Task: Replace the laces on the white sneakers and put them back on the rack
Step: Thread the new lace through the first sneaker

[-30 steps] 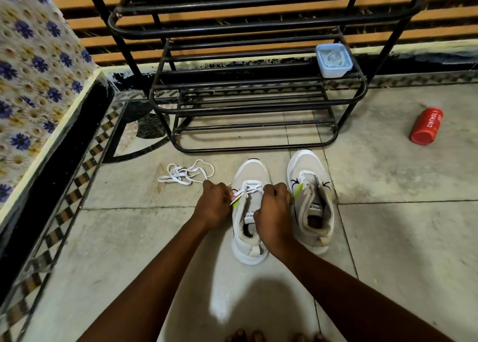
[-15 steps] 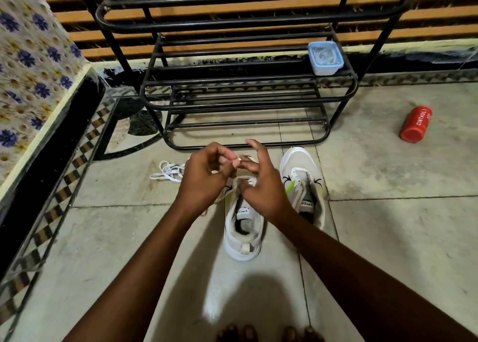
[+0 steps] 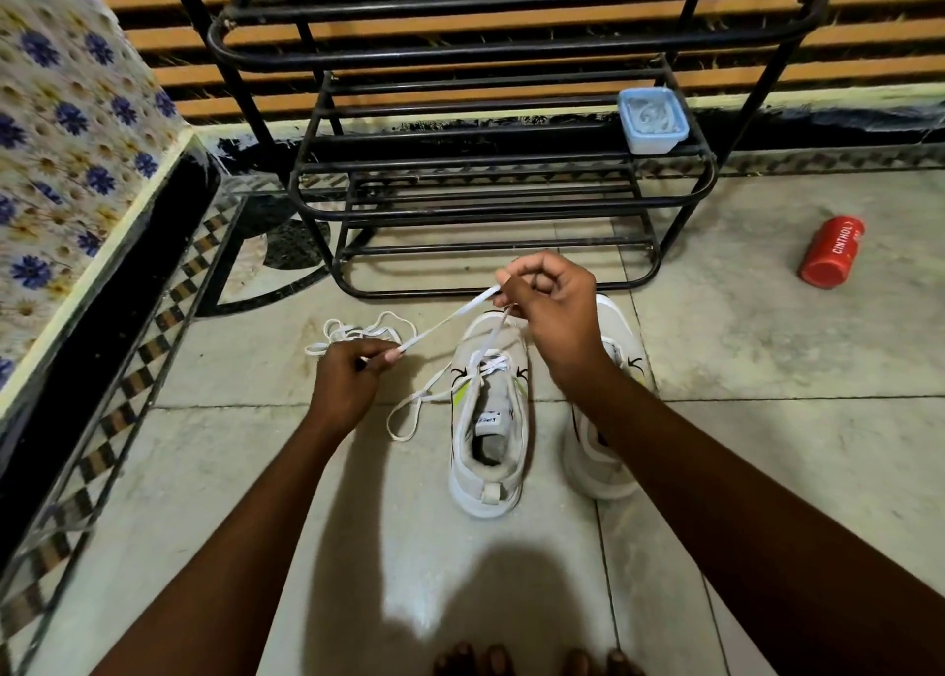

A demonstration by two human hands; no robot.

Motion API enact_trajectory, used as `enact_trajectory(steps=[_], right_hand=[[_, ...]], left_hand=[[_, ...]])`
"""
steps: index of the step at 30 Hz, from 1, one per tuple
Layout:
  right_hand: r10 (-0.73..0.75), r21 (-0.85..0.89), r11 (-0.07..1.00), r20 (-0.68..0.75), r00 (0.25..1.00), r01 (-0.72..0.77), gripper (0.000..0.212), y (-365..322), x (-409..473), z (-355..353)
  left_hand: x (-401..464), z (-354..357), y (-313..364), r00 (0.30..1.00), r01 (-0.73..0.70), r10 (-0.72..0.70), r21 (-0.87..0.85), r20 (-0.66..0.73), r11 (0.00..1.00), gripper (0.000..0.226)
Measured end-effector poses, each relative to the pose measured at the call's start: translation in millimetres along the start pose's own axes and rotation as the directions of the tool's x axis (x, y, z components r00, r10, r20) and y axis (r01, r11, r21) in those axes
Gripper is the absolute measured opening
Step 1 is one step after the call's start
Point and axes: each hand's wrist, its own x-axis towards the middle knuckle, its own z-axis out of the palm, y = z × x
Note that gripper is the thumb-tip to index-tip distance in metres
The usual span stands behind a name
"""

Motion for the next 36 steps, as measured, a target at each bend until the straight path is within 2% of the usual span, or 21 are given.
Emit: enact_trajectory(steps=[2, 4, 7, 9, 12, 15, 17, 19, 22, 26, 32, 36], right_hand=[[0.066, 0.051, 0.997, -0.037, 0.997, -0.064, 0.002, 3, 2, -2], [0.099, 0.077, 0.993, -0.068, 0.993, -0.094, 0.006, 6, 3, -5], [0.09, 0.041, 0.995, -0.075, 0.993, -0.087, 0.013, 13, 4, -9], [0.056, -0.019, 0.998, -0.056, 0.997, -0.057, 0.017, 18, 6, -12], [-0.008, -0.227, 0.974, -0.021, 1.0, 0.003, 0.032, 28, 4, -19], [-0.038, -0.47, 0.883, -0.043, 0.998, 0.014, 0.043, 34, -11, -26], [-0.089, -0.582, 0.813, -0.074, 0.993, 0.029, 0.036, 36, -22, -32], [-0.076, -0.626, 0.78, -0.091, 0.993, 0.002, 0.022, 38, -32, -36], [-0.014, -0.666, 0.746, 0.0, 1.0, 0.011, 0.02, 48, -50, -34], [0.052, -0.677, 0.735, 0.092, 0.994, 0.024, 0.035, 57, -66, -25], [0.099, -0.559, 0.818, -0.096, 0.99, -0.136, 0.024, 67, -65, -29], [0.199, -0.434, 0.863, -0.176, 0.964, -0.257, 0.024, 72, -61, -29]], left_hand=[[-1, -4, -18, 0.997, 0.066, -0.063, 0.078, -0.041, 0.995, 0.02], [-6, -8, -30, 0.992, 0.112, -0.101, 0.144, -0.082, 0.983, 0.011], [-11, -13, -36, 0.99, 0.127, -0.11, 0.231, -0.087, 0.965, 0.011], [-12, -10, -32, 0.987, 0.158, -0.146, 0.213, -0.069, 0.964, 0.01], [-13, 1, -16, 0.985, 0.171, -0.171, 0.009, -0.027, 0.985, 0.014], [-15, 16, 15, 0.984, 0.176, -0.177, -0.259, 0.023, 0.95, 0.012], [-16, 26, 35, 0.985, 0.175, -0.161, -0.353, 0.07, 0.919, 0.011], [-17, 36, 52, 0.98, 0.19, -0.145, -0.436, 0.135, 0.88, 0.009], [-20, 51, 72, 0.967, 0.23, -0.133, -0.513, 0.218, 0.827, 0.002], [-23, 70, 82, 0.966, 0.23, -0.153, -0.419, 0.209, 0.878, 0.005], [-28, 86, 78, 0.97, 0.232, -0.207, -0.237, 0.126, 0.943, 0.011], [-35, 93, 83, 0.962, 0.263, -0.238, -0.208, 0.135, 0.942, 0.011]])
